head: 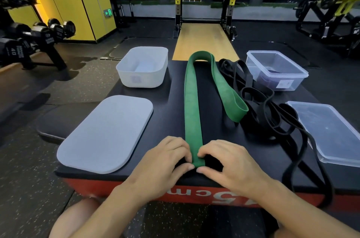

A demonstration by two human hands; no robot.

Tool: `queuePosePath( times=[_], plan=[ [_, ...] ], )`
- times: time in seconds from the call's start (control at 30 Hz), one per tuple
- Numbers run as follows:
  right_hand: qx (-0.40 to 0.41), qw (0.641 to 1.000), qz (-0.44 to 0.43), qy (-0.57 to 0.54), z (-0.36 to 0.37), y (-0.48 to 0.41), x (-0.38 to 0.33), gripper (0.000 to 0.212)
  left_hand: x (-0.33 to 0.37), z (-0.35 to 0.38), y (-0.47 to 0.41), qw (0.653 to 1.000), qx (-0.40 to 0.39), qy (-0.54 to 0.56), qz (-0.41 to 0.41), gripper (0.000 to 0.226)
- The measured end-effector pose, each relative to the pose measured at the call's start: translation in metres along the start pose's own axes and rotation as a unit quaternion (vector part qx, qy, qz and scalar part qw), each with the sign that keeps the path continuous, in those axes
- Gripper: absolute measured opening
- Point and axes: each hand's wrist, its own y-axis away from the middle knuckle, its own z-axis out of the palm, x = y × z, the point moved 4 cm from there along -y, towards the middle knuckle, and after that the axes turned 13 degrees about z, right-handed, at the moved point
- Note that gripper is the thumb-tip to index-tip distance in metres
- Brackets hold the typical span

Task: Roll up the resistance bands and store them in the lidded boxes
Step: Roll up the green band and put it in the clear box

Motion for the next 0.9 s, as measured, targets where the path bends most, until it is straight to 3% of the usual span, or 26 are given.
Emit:
queuePosePath(
  times=[0.37,0.7,0.9],
  plan=[
    [-0.094,0.994,0.051,-0.030,0.005,-0.008,0.009,0.016,0.002,0.001,-0.003,1.000,-0.004,0.011,0.020,0.012],
    [-0.138,0.978,0.077,-0.139,0.002,-0.028,0.016,0.017,-0.001,-0.002,-0.004,0.998,0.034,0.056,-0.026,0.015],
    [-0.149,0.979,0.085,-0.107,0.001,-0.030,0.014,0.016,-0.008,-0.004,-0.012,0.990,0.021,0.111,-0.089,0.019]
  ],
)
